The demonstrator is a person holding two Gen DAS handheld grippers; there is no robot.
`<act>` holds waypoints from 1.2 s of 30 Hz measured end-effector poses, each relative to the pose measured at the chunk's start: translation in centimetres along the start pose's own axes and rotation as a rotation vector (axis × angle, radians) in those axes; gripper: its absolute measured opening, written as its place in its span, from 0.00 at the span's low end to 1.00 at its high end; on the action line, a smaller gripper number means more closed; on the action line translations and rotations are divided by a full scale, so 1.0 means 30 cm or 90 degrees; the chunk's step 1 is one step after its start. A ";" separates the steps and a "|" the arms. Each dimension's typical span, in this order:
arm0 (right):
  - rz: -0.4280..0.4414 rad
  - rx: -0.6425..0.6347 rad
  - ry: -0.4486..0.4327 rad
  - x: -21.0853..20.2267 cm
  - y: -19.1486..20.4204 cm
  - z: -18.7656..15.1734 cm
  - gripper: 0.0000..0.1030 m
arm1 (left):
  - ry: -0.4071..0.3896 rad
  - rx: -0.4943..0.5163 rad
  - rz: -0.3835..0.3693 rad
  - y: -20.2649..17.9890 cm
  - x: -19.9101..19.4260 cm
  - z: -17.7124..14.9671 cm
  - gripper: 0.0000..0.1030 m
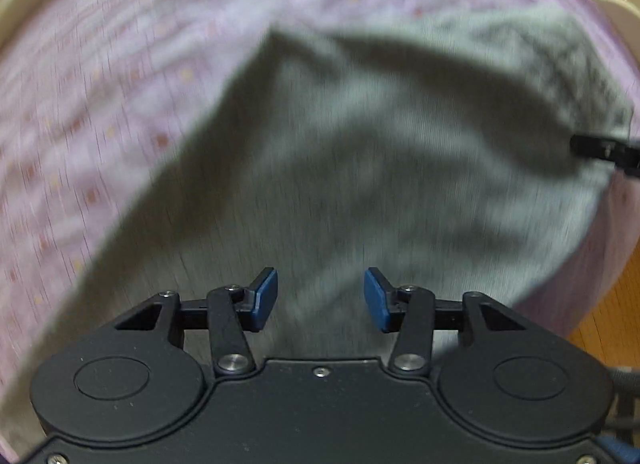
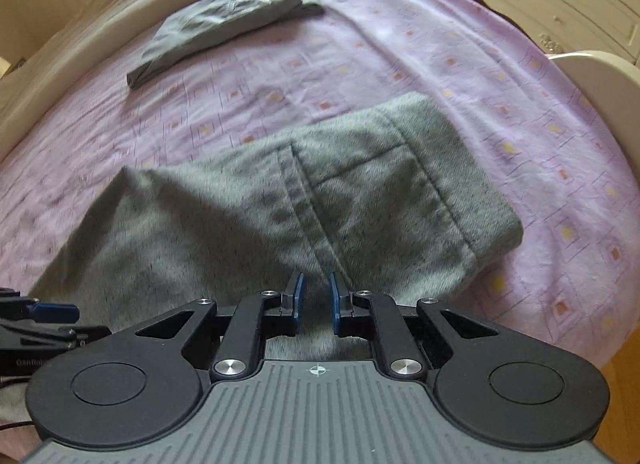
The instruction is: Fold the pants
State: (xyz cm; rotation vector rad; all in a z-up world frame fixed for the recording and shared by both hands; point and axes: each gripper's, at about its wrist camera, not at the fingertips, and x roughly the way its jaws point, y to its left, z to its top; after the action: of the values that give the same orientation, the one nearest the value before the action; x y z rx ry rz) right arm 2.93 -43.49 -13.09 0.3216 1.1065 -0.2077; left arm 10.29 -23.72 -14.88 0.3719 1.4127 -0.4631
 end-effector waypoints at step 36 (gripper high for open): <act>0.231 -0.253 0.059 -0.116 1.097 -0.510 0.13 | -0.115 -0.491 0.123 1.172 -0.215 -1.077 0.60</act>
State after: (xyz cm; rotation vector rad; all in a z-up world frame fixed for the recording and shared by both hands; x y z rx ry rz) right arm -0.85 -7.29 -11.25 0.1716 1.1322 0.3497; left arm 0.37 23.41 -13.46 -0.1598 1.2575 0.2151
